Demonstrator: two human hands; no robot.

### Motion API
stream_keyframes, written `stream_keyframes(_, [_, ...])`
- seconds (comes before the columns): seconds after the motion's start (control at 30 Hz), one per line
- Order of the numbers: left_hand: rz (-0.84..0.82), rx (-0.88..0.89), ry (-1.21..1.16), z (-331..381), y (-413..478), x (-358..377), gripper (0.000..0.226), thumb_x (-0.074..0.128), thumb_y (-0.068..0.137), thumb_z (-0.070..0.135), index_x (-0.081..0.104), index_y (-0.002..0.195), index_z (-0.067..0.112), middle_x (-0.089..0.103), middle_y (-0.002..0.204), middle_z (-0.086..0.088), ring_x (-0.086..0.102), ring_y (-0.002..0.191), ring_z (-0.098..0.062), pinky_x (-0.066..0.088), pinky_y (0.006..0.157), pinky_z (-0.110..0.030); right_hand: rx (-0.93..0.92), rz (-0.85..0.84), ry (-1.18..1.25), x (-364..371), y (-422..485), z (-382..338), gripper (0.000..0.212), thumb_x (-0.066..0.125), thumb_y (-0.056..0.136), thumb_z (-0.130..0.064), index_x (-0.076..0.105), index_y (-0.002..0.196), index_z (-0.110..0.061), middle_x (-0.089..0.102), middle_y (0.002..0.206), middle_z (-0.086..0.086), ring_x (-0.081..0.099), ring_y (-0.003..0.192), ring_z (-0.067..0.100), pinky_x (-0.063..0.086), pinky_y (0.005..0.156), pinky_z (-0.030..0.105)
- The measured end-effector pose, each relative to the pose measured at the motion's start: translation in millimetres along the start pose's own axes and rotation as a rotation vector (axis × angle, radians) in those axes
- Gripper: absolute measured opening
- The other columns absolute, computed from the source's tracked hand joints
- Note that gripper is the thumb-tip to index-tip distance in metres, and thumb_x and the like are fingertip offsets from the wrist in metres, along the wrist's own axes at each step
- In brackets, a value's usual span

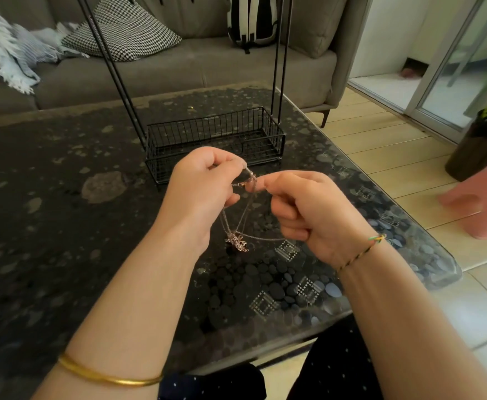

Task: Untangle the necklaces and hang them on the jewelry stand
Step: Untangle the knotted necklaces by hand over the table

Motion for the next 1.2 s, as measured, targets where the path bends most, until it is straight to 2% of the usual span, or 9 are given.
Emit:
stream_keyframes(0.13, [-0.005, 0.000, 0.010, -0.2, -0.1, 0.7, 0.009, 0.058, 0.090, 0.016, 0.067, 0.091, 0.014, 0.053, 0.068, 0.006, 0.049, 0.057, -0.006, 0.050, 0.067, -0.026, 0.003, -0.060, -0.062, 7.4, -1.5, 1.8, 0.015, 0.051, 0.090, -0.011, 0.064, 0.092, -0.004, 0.031, 0.038, -0.007, 0.018, 0.031, 0.006, 0.013, 0.035, 0.014])
stream_keyframes(0.3, [-0.011, 0.016, 0.050, -0.2, 0.7, -0.4, 0.009, 0.059, 0.090, 0.019, 0.067, 0.090, 0.018, 0.054, 0.074, 0.005, 0.050, 0.060, -0.007, 0.054, 0.073, -0.030, -0.036, -0.007, -0.154, 4.4, -1.5, -1.2, 0.007, 0.059, 0.088, -0.012, 0.063, 0.083, -0.009, 0.031, 0.041, -0.007, 0.022, 0.033, 0.004, 0.015, 0.036, 0.016])
stream_keyframes(0.43, [0.002, 0.030, 0.084, 0.2, 1.8, -2.0, 0.008, 0.058, 0.090, 0.018, 0.066, 0.089, 0.018, 0.058, 0.072, 0.004, 0.049, 0.053, -0.004, 0.053, 0.069, -0.029, -0.148, 0.121, -0.274, -5.6, -1.0, -10.4, 0.009, 0.056, 0.088, -0.007, 0.061, 0.080, -0.010, 0.047, 0.045, -0.004, 0.034, 0.031, 0.006, 0.034, 0.034, 0.021])
stream_keyframes(0.53, [0.000, 0.047, 0.117, 1.5, 1.3, 0.1, 0.009, 0.056, 0.090, 0.016, 0.065, 0.088, 0.017, 0.059, 0.065, 0.005, 0.050, 0.053, -0.004, 0.047, 0.062, -0.026, -0.188, 0.155, -0.249, -5.8, -1.4, -13.8, 0.009, 0.054, 0.090, -0.004, 0.060, 0.084, -0.008, 0.054, 0.064, 0.005, 0.051, 0.038, 0.009, 0.053, 0.045, 0.027])
stream_keyframes(0.6, [-0.004, 0.054, 0.127, 2.2, 0.6, 1.6, 0.010, 0.055, 0.091, 0.015, 0.065, 0.089, 0.017, 0.059, 0.062, 0.005, 0.053, 0.058, -0.007, 0.046, 0.061, -0.025, -0.210, 0.164, -0.243, -5.1, -0.9, -14.8, 0.011, 0.053, 0.090, -0.003, 0.059, 0.083, -0.008, 0.056, 0.073, 0.006, 0.060, 0.047, 0.010, 0.058, 0.052, 0.032])
stream_keyframes(0.73, [-0.002, 0.051, 0.125, 2.3, 0.5, 1.7, 0.011, 0.054, 0.091, 0.014, 0.064, 0.090, 0.017, 0.058, 0.063, 0.004, 0.055, 0.062, -0.009, 0.045, 0.062, -0.025, -0.218, 0.142, -0.246, -2.2, 1.6, -14.1, 0.010, 0.047, 0.092, 0.001, 0.054, 0.087, -0.004, 0.063, 0.087, 0.015, 0.069, 0.059, 0.018, 0.059, 0.056, 0.035])
stream_keyframes(0.9, [0.032, 0.034, 0.100, 0.6, 2.0, -4.1, 0.010, 0.054, 0.091, 0.017, 0.064, 0.091, 0.018, 0.055, 0.058, 0.007, 0.052, 0.058, -0.008, 0.047, 0.062, -0.026, -0.225, 0.133, -0.219, -3.7, -0.1, -16.5, 0.015, 0.046, 0.086, 0.010, 0.054, 0.090, -0.002, 0.066, 0.077, 0.015, 0.067, 0.057, 0.020, 0.057, 0.056, 0.034])
stream_keyframes(1.07, [0.032, 0.026, 0.094, -0.6, 1.9, -3.8, 0.011, 0.053, 0.092, 0.018, 0.063, 0.090, 0.020, 0.055, 0.057, 0.007, 0.052, 0.057, -0.008, 0.049, 0.064, -0.027, -0.236, 0.184, -0.317, -8.9, -1.6, -19.0, 0.016, 0.054, 0.082, 0.002, 0.063, 0.088, -0.009, 0.067, 0.074, 0.011, 0.064, 0.057, 0.013, 0.058, 0.063, 0.032])
stream_keyframes(1.2, [0.037, 0.040, 0.119, 0.2, 1.7, -3.5, 0.010, 0.054, 0.092, 0.018, 0.063, 0.088, 0.020, 0.054, 0.057, 0.007, 0.051, 0.055, -0.004, 0.045, 0.058, -0.022, -0.260, 0.204, -0.416, -7.9, -2.8, -21.7, 0.010, 0.061, 0.084, -0.010, 0.069, 0.084, -0.016, 0.062, 0.065, 0.001, 0.055, 0.049, 0.004, 0.051, 0.055, 0.020])
Point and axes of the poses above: each hand's wrist, its own y-axis towards the middle knuckle, its own x-axis out of the palm, z = x × y, the point moved 9 cm from there along y, towards the middle knuckle
